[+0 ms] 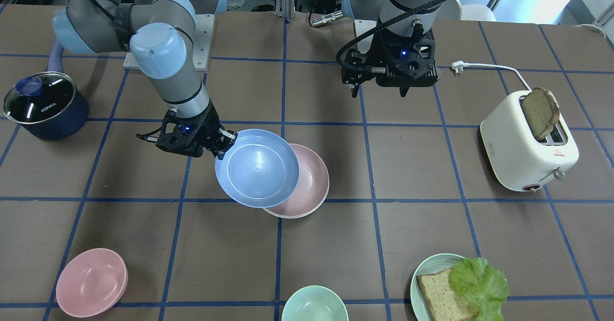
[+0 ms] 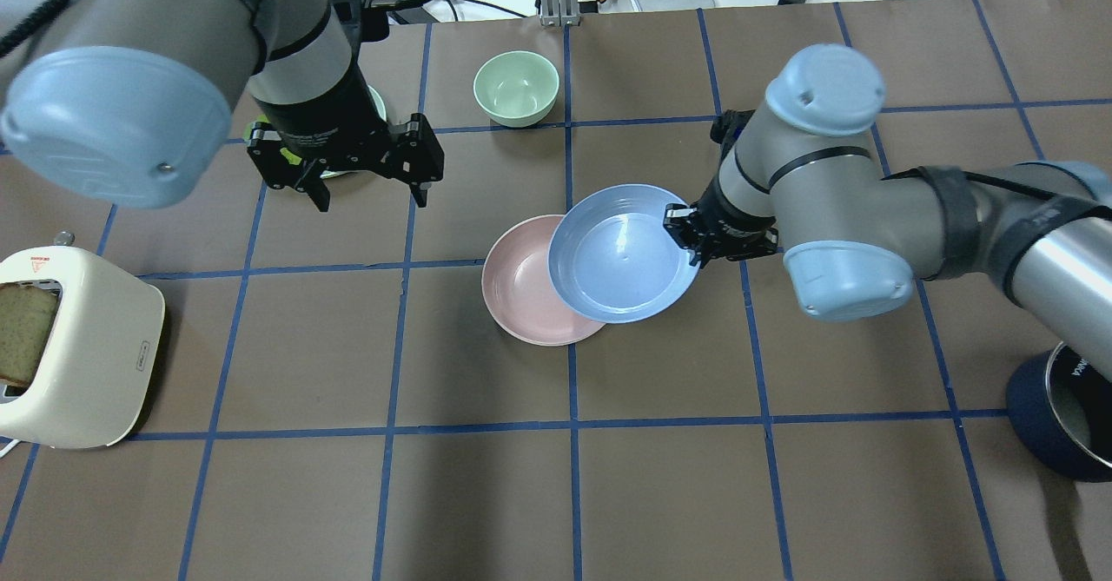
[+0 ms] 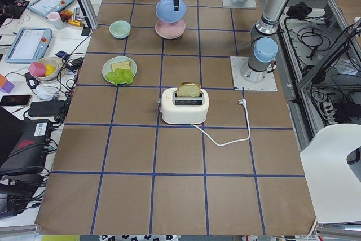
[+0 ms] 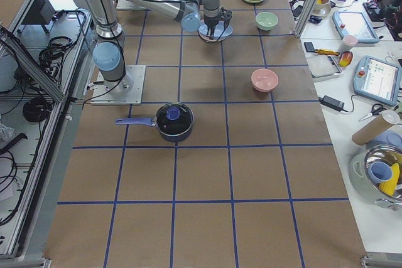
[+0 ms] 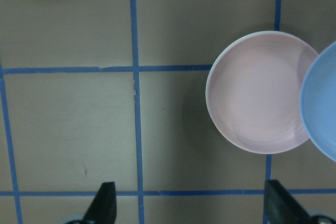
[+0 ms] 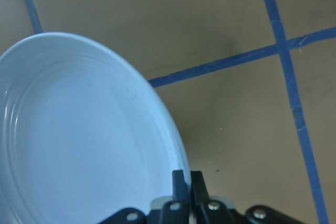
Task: Stack three plates with pink and blue
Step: 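Carry blue plate onto pink plate with right gripper while left withdraws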
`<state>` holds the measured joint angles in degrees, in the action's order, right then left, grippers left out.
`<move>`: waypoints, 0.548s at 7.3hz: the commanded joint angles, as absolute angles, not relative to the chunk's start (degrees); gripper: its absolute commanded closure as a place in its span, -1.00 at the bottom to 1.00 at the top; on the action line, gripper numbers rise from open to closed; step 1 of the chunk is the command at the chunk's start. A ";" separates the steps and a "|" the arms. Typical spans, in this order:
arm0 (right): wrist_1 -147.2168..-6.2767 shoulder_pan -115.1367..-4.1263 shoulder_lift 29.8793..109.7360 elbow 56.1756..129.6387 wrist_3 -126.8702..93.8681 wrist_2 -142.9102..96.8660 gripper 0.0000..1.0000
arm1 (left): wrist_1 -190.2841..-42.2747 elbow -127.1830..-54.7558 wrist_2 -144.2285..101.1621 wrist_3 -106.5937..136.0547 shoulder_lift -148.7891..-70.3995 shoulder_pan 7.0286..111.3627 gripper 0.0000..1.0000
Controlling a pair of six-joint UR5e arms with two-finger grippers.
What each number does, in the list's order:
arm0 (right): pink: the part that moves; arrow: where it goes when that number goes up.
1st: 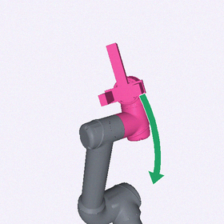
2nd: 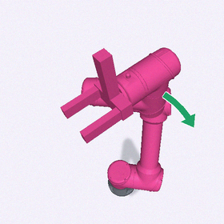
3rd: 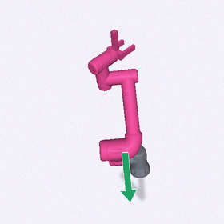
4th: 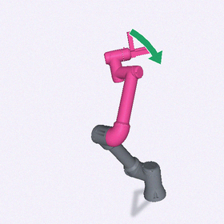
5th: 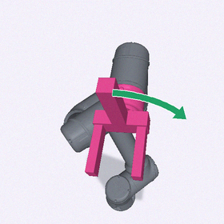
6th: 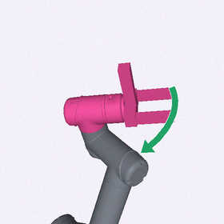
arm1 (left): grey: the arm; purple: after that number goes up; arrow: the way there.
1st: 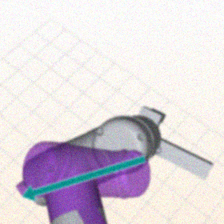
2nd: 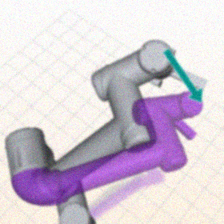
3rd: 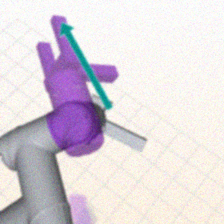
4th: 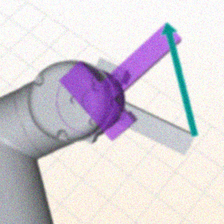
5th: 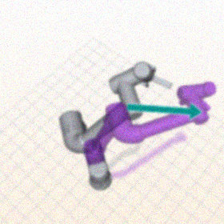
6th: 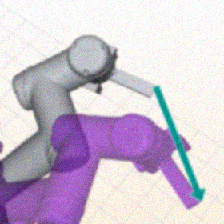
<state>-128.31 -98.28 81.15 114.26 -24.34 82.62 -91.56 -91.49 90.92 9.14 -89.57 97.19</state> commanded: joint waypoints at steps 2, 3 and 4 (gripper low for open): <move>-136.22 -102.74 76.64 113.91 -28.65 82.62 1.00 | -93.78 -91.93 91.14 9.14 -87.63 94.58 -1.00; -136.67 -102.83 75.94 113.99 -28.74 82.62 0.87 | -93.69 -91.93 90.97 9.14 -87.71 94.57 -1.00; -137.71 -102.83 74.98 113.99 -28.74 82.79 0.22 | -93.43 -92.19 90.62 9.14 -87.80 94.57 -1.00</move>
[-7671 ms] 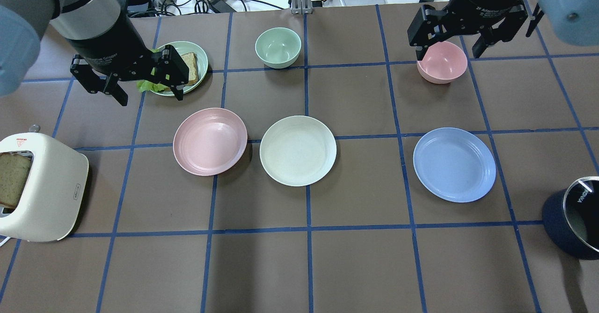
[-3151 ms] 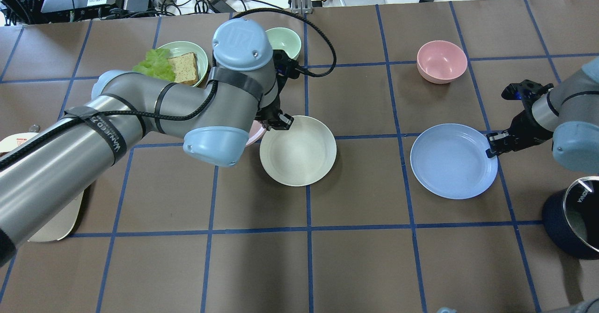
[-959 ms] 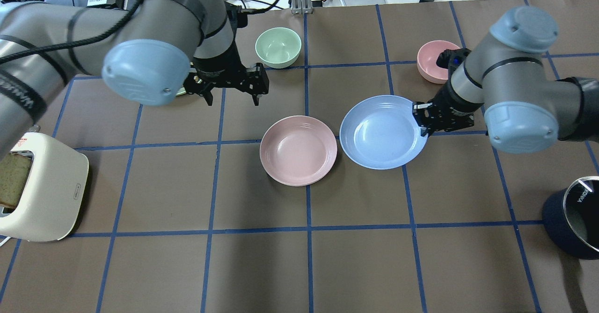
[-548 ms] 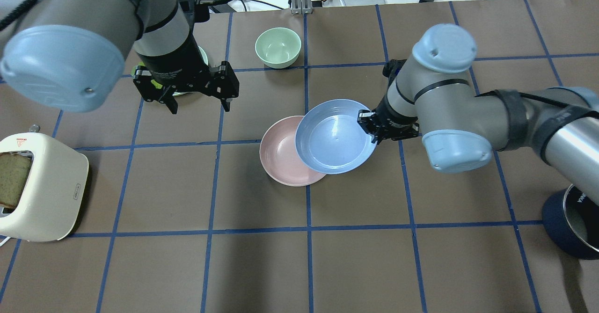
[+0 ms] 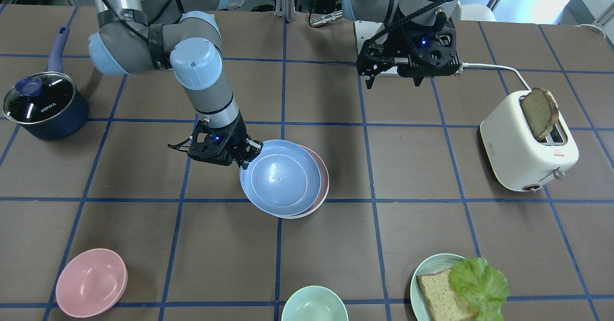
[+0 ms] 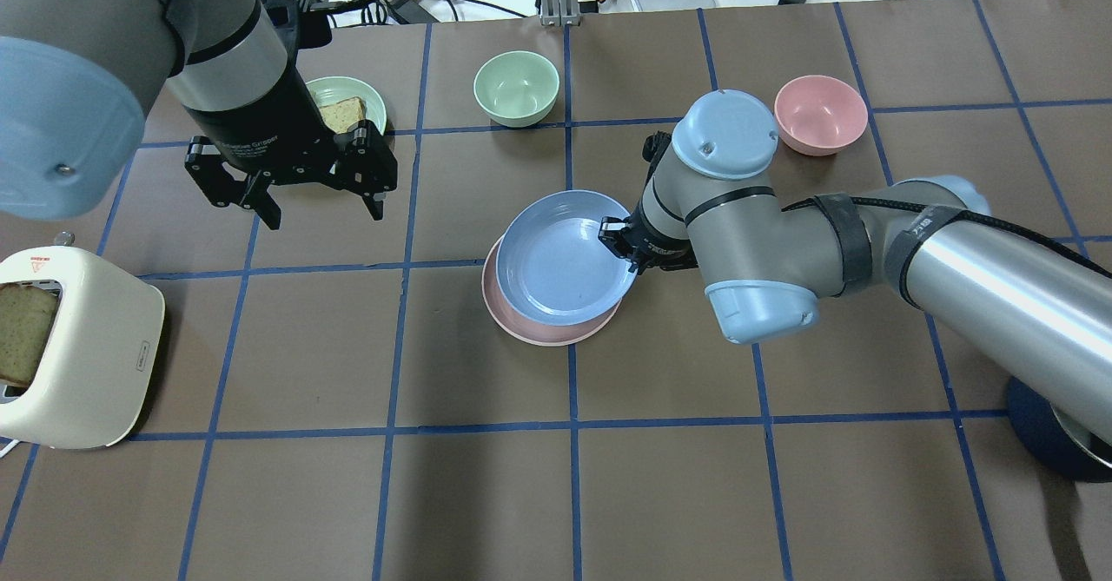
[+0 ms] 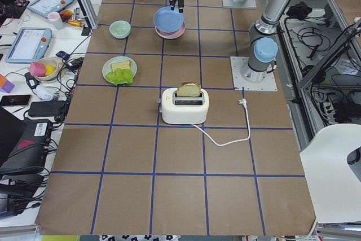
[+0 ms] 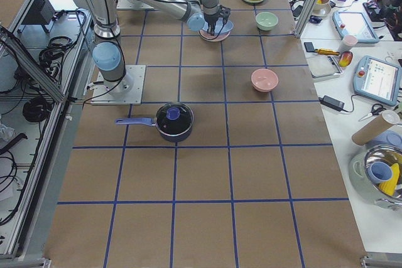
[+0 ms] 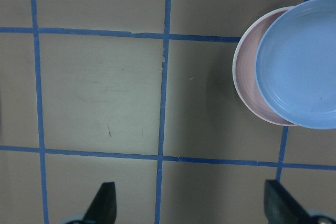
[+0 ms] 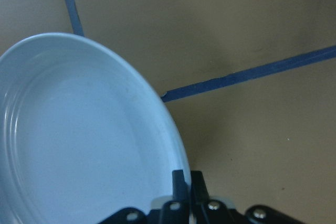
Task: Stack three plates with pink and blue
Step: 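Carry blue plate onto pink plate with right gripper while left withdraws, then open the right gripper and raise it away from the stack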
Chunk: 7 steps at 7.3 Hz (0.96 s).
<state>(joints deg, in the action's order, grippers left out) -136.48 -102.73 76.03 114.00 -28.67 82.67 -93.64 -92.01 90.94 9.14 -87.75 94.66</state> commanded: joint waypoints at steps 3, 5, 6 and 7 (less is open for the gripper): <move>-138.17 -101.96 75.23 111.47 -27.52 82.88 -0.60 | -93.16 -92.20 90.70 9.14 -87.89 94.57 -1.00; -126.90 -100.12 75.85 103.06 -20.44 88.37 -0.67 | -93.16 -92.20 90.70 9.14 -87.89 94.57 -1.00; -120.91 -98.72 76.55 98.66 -15.61 90.42 -0.67 | -93.16 -92.20 90.53 9.14 -87.89 94.57 -1.00; -115.54 -96.70 77.07 95.39 -12.77 90.53 -0.68 | -93.16 -92.20 90.61 9.14 -87.89 94.57 -1.00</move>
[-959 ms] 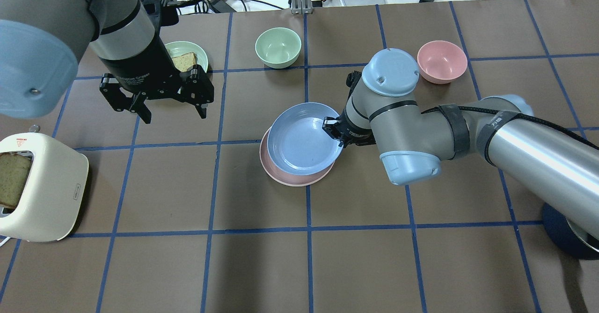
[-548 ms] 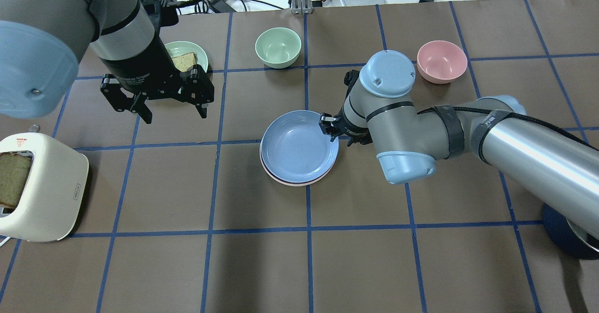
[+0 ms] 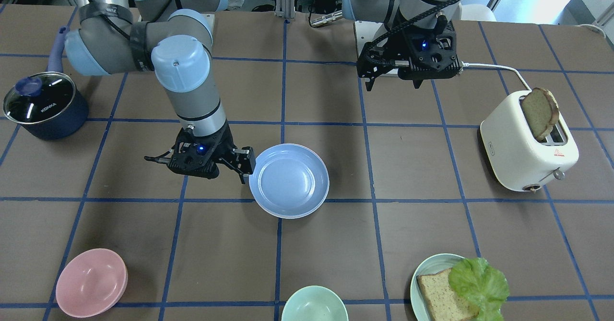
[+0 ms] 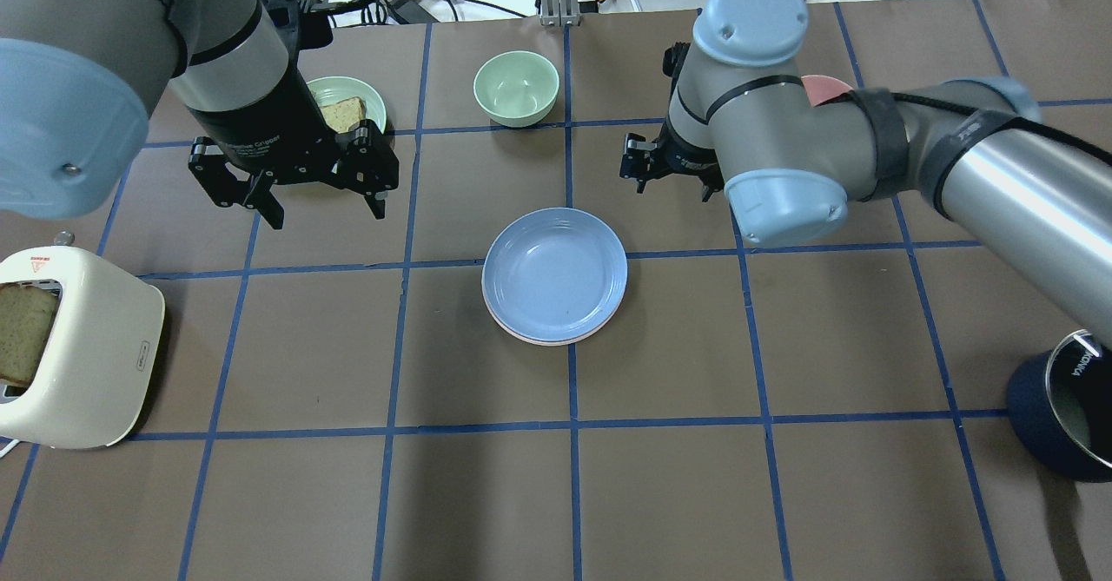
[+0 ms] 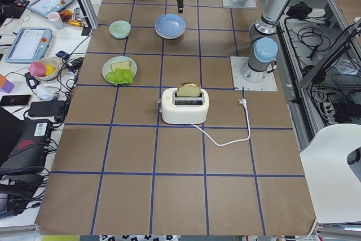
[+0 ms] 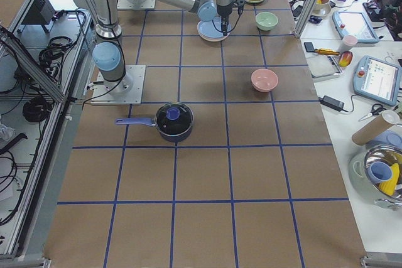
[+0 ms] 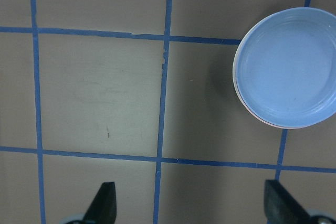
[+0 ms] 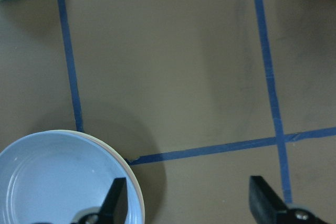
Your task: Stack three plates with pink and blue
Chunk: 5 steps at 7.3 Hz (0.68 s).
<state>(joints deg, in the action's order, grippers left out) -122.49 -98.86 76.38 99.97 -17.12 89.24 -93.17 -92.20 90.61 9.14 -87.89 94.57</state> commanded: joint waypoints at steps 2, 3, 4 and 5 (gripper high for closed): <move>-109.97 -90.48 82.14 94.05 -1.72 89.74 -0.80 | -93.16 -92.20 90.70 9.14 -87.80 94.57 -1.00; -105.17 -88.44 86.09 93.09 -0.71 89.48 -0.85 | -93.16 -92.20 90.70 9.14 -87.80 94.57 -1.00; -101.03 -88.42 87.09 92.03 -0.70 89.65 -0.86 | -93.16 -92.20 90.70 9.14 -87.80 94.57 -1.00; -99.42 -88.16 87.62 92.02 0.78 90.00 -1.00 | -93.16 -92.20 90.70 9.14 -87.80 94.57 -1.00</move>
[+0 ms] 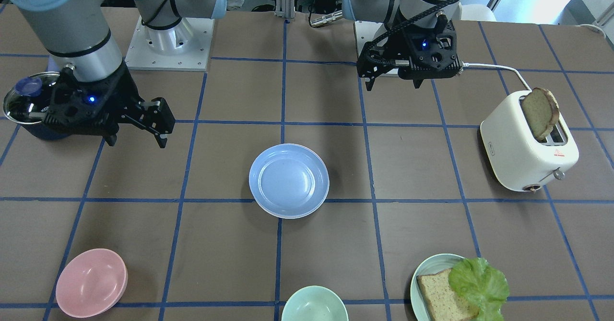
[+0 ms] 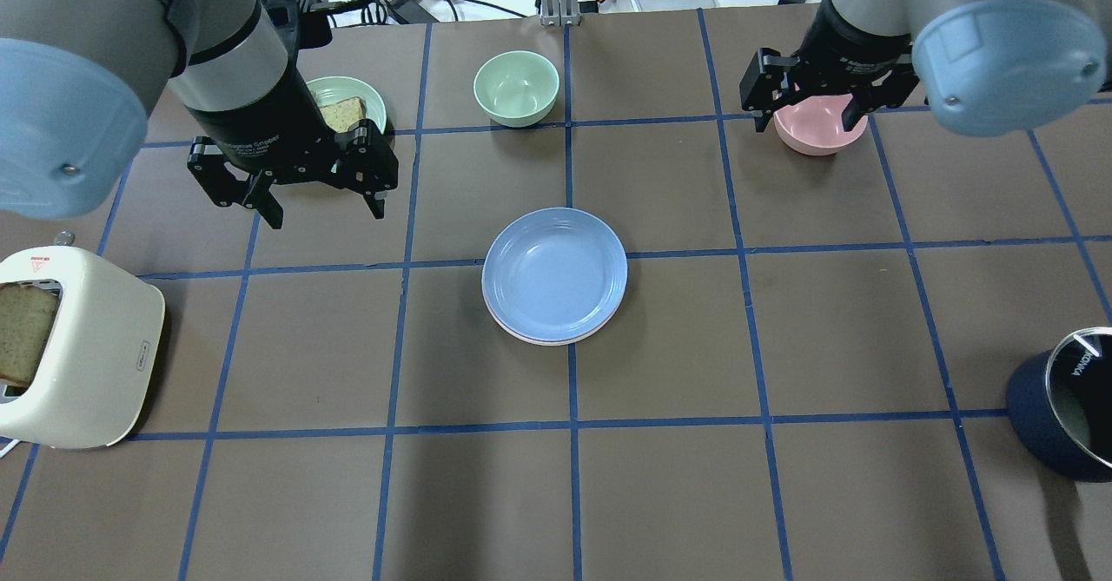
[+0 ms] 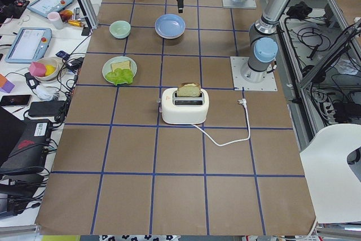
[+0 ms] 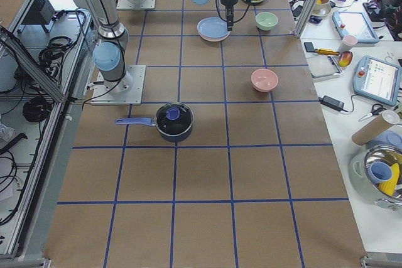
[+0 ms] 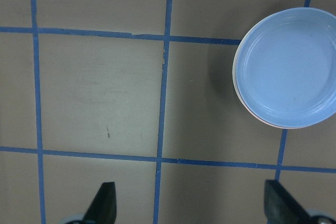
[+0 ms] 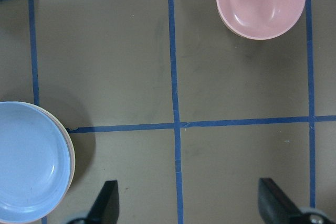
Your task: Stack three plates with pink and blue
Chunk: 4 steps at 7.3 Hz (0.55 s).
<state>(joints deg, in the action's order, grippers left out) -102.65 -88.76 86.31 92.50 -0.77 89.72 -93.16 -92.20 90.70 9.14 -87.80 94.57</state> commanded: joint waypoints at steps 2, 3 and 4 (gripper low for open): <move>-99.49 -88.50 89.82 91.33 1.49 89.56 -1.00 | -93.16 -92.20 90.70 9.14 -87.80 94.57 -1.00; -98.71 -88.85 90.09 89.93 1.15 89.56 -1.00 | -93.25 -92.20 90.53 9.14 -87.80 94.57 -1.00; -94.79 -89.38 89.74 87.82 0.45 89.56 -1.00 | -93.25 -92.20 90.44 9.14 -87.80 94.57 -1.00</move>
<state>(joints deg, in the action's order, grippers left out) -98.04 -88.84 89.77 89.95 1.04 89.56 -93.22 -92.20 90.56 9.14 -87.80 94.57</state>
